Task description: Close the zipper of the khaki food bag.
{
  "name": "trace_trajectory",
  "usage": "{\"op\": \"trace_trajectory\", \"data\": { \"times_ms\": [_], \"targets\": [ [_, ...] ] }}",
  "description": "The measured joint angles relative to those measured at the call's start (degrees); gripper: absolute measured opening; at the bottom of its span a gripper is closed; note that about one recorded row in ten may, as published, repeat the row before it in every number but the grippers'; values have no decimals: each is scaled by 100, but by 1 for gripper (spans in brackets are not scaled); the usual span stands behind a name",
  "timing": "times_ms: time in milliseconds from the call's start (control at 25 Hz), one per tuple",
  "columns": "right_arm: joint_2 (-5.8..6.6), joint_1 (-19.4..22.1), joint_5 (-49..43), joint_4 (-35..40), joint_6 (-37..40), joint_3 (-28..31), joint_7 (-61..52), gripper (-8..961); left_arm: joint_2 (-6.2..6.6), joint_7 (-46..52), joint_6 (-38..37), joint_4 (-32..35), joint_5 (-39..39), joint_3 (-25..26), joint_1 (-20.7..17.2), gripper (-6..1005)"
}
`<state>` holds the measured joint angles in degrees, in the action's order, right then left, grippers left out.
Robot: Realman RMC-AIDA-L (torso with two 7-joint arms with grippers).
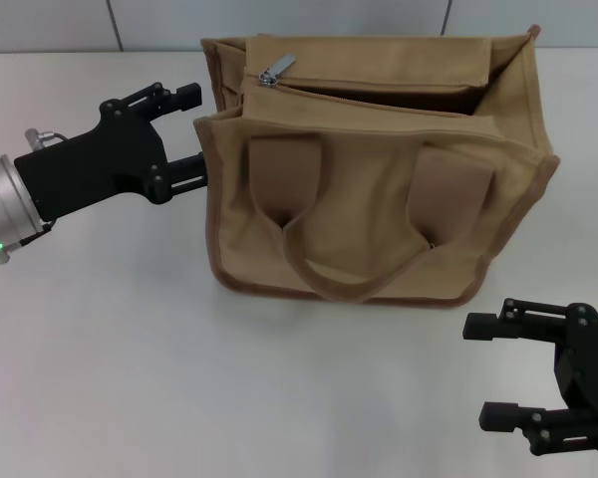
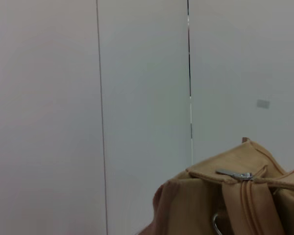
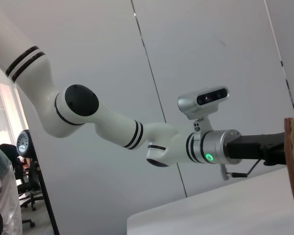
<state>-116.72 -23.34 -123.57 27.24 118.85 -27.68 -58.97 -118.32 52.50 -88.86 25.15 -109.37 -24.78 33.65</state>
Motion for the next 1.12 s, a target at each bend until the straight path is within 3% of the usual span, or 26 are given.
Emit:
{"op": "trace_trajectory", "data": {
  "times_ms": [640, 1080, 1120],
  "targets": [
    [-9, 1, 0, -16, 15, 0, 0, 787, -35, -58, 362, -42, 10, -100, 217, 667],
    [-9, 5, 3, -17, 15, 0, 0, 787, -35, -121, 287, -44, 120, -90, 187, 425],
    [-9, 5, 3, -17, 15, 0, 0, 787, -35, -121, 287, -44, 120, -90, 187, 347]
  ]
}}
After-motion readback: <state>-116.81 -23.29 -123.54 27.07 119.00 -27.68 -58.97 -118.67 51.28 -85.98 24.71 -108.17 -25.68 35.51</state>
